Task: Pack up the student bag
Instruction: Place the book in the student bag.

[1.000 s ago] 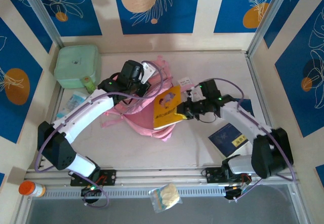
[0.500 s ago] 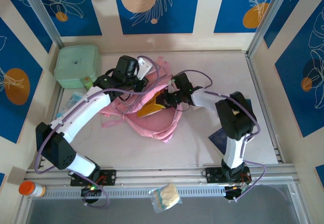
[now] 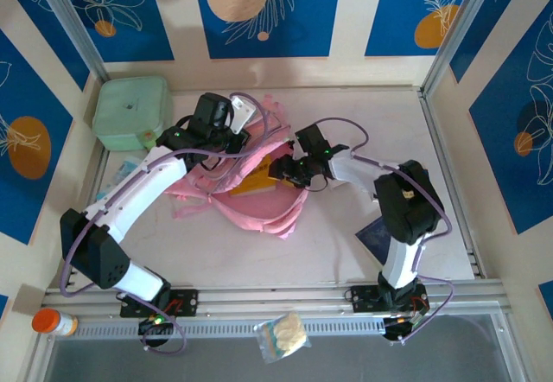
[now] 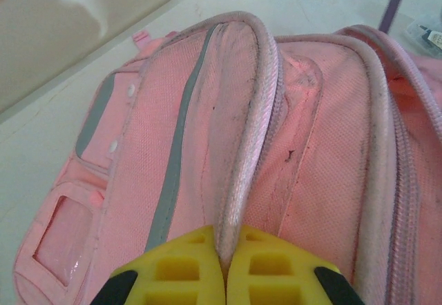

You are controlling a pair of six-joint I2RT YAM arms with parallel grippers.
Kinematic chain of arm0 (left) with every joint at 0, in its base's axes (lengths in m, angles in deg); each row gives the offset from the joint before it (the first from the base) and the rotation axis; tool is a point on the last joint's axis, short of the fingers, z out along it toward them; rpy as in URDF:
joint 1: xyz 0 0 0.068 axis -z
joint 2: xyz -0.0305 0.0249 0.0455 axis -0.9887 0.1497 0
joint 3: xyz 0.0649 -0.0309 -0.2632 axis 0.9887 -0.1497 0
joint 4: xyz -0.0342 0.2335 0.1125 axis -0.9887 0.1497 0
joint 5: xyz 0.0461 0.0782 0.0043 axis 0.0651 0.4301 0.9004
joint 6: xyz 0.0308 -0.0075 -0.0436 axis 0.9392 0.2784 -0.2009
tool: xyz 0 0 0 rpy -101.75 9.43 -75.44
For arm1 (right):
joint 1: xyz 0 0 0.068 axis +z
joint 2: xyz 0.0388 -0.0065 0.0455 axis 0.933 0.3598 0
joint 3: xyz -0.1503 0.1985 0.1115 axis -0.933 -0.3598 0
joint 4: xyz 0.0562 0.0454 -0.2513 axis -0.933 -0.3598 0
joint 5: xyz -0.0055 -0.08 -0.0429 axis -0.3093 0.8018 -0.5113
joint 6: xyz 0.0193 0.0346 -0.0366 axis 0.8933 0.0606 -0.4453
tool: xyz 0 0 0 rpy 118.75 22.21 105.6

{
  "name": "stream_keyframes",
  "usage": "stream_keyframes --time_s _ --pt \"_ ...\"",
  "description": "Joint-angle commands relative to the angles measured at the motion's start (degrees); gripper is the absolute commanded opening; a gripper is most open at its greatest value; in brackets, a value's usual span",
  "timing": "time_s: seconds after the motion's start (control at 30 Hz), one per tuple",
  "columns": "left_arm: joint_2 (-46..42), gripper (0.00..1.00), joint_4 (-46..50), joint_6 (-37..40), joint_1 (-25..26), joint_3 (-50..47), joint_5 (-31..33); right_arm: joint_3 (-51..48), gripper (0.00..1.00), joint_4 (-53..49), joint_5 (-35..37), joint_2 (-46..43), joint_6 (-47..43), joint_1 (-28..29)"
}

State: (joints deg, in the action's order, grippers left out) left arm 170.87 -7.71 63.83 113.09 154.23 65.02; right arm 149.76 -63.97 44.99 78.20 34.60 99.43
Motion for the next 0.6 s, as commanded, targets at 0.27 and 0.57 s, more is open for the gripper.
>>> stream_keyframes --time_s 0.27,0.57 --pt "-2.95 0.00 -7.63 -0.70 -0.76 1.30 -3.14 2.31 0.11 -1.16 5.68 2.61 5.72 6.92" --pt "-3.31 0.00 -7.38 -0.25 -0.69 -0.35 -2.48 7.21 0.00 1.39 20.02 4.75 1.10 4.48"
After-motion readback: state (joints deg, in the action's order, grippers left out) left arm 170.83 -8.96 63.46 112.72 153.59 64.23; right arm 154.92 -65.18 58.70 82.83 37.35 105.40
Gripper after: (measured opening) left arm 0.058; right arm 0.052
